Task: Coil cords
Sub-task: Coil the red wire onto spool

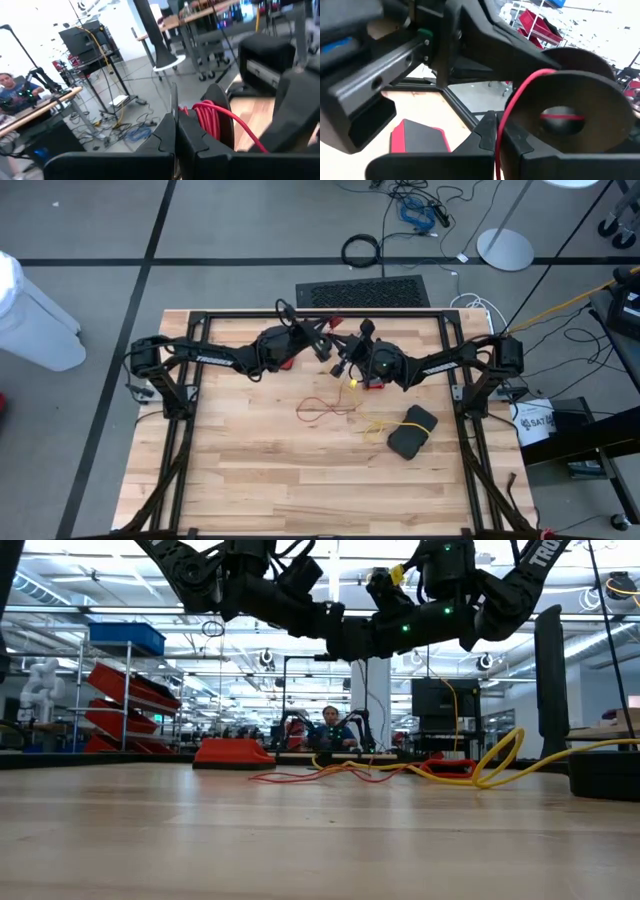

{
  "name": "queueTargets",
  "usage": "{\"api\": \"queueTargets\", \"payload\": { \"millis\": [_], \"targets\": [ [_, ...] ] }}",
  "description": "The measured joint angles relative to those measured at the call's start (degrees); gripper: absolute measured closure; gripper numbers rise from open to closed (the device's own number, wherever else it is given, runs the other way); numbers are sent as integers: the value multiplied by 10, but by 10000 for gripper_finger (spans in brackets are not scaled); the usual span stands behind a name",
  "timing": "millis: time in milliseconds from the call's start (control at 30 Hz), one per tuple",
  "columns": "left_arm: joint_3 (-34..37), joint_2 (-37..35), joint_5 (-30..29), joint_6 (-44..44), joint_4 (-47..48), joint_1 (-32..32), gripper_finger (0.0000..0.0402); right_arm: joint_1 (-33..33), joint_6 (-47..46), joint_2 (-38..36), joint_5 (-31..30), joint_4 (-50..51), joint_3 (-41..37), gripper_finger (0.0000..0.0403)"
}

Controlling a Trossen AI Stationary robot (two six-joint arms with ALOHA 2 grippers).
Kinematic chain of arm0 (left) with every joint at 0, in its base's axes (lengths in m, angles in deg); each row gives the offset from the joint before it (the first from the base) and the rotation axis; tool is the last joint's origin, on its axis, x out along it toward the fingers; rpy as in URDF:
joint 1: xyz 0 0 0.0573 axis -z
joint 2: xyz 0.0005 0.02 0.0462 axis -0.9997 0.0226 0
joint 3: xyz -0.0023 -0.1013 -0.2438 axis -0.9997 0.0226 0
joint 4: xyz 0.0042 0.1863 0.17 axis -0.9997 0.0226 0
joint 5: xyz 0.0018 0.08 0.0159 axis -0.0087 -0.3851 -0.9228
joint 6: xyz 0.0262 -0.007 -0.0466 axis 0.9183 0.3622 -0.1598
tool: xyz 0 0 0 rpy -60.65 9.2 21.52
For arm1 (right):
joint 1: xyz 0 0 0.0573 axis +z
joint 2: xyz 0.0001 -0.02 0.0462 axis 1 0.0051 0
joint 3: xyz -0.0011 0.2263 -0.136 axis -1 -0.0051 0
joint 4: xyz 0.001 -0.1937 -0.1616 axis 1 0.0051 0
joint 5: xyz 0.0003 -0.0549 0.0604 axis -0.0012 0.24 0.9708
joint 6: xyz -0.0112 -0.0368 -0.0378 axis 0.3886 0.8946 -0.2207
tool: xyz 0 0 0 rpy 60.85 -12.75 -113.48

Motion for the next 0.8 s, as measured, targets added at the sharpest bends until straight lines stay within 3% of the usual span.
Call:
{"api": "queueTargets", "payload": {
  "millis": [500,800],
  "targets": [
    [-1,11,11,-47,-103,-5,401,0,24,4,4,-27,20,395],
    [-1,19,51,-147,-109,-19,401,-2,43,4,2,-24,25,402]
  ]
}}
